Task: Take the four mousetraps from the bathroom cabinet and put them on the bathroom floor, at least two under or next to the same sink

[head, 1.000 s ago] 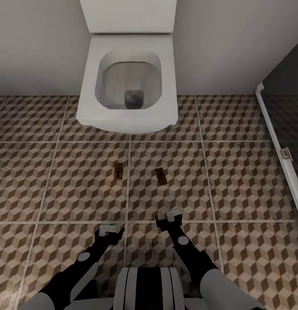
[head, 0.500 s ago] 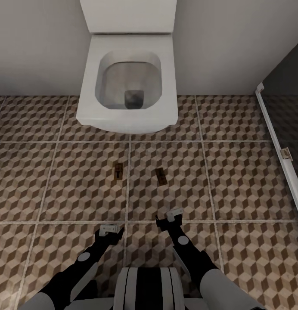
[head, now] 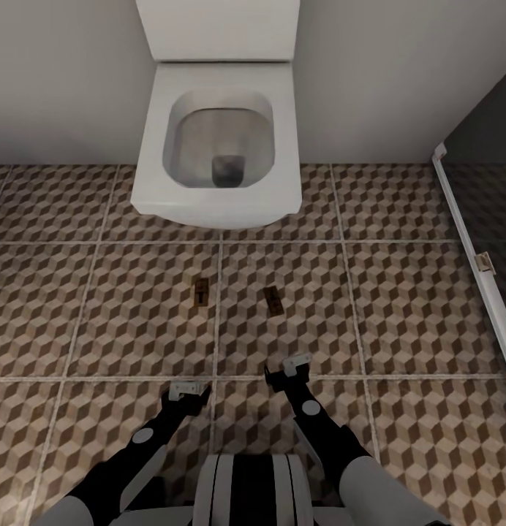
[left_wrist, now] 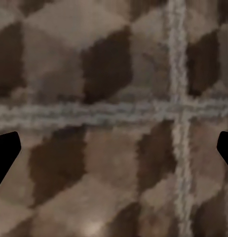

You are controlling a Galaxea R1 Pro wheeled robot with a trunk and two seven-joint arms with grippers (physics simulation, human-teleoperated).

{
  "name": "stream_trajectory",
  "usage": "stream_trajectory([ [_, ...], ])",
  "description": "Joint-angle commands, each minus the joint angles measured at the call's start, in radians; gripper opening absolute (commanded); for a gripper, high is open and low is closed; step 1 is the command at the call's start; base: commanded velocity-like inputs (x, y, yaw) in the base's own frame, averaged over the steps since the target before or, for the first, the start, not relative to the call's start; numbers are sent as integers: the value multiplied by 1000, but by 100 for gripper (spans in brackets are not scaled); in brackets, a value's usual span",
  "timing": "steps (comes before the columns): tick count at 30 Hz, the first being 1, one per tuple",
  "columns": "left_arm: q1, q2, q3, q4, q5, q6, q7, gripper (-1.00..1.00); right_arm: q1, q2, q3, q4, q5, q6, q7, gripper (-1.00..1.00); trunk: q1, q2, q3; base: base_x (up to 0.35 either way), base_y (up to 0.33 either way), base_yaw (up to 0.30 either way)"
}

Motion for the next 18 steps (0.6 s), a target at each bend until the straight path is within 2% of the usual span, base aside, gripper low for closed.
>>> stream_trajectory([
  [1,-1,1,-8,0,9,-6,9,100,-1,0,3,1,10,0,-10,100,-1,0,4,0,0,0],
  [18,-1,0,-8,-4,9,-5,11,100,-1,0,3,-14,10,2,-11,100,-8,4,69,0,0,0],
])
